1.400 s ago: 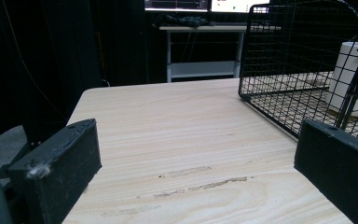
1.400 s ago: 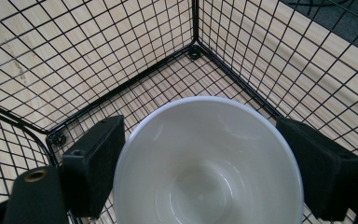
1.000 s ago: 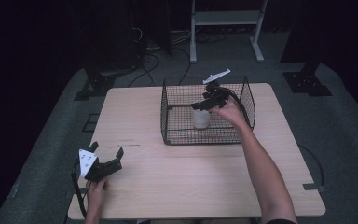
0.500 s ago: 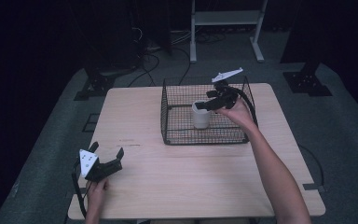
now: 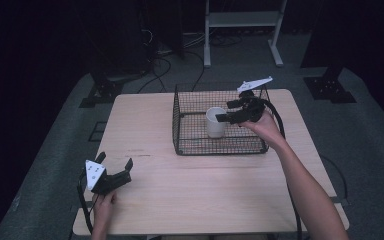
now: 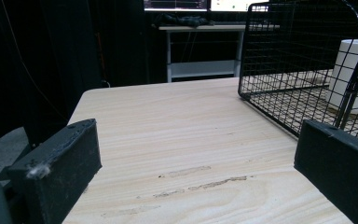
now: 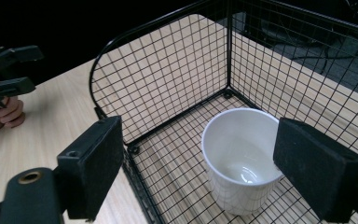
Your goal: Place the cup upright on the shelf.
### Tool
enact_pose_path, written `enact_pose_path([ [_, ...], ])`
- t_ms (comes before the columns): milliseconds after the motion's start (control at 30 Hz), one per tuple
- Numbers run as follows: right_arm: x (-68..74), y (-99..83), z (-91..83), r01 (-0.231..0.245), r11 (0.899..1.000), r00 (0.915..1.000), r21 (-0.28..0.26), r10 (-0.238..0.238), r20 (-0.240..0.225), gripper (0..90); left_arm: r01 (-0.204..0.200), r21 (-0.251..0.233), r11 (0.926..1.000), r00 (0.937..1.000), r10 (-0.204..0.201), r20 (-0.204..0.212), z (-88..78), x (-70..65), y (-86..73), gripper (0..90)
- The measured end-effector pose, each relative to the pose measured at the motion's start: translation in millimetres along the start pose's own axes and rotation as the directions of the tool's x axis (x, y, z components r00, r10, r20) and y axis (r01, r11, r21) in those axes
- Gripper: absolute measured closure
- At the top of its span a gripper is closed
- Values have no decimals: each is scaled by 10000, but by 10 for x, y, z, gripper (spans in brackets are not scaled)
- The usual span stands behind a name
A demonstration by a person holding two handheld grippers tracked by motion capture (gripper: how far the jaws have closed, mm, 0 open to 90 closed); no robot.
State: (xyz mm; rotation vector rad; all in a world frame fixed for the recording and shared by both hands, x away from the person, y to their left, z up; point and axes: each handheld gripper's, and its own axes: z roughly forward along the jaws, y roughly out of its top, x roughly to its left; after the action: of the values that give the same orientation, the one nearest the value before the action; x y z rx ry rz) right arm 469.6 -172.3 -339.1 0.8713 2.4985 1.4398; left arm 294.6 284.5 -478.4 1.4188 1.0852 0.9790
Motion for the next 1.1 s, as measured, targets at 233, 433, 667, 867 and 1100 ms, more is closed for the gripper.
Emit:
enact_pose_path([
  [233, 78, -60, -92, 142, 9997, 9997, 175, -138, -202, 153, -17, 1, 10000, 10000, 17, 0, 0, -1, 0, 0],
  [433, 168, -120, -209, 227, 9997, 9987, -132, -233, -464, 153, -23, 4, 10000, 10000, 23, -5, 0, -1, 0, 0],
  [667, 238, -250, -275, 343, 9994, 9972, -69, -347, -655, 151, -57, 17, 10000, 10000, 57, -9, 1, -8, 0, 0],
  [867, 257, -352, -329, 322, 9994, 9966, -88, -327, -758, 151, -59, 19, 10000, 10000, 59, -7, 1, -9, 0, 0],
  [1100, 269, -476, -411, 247, 9995, 9966, -211, -263, -787, 152, -69, 19, 10000, 10000, 69, -6, 1, -10, 0, 0],
])
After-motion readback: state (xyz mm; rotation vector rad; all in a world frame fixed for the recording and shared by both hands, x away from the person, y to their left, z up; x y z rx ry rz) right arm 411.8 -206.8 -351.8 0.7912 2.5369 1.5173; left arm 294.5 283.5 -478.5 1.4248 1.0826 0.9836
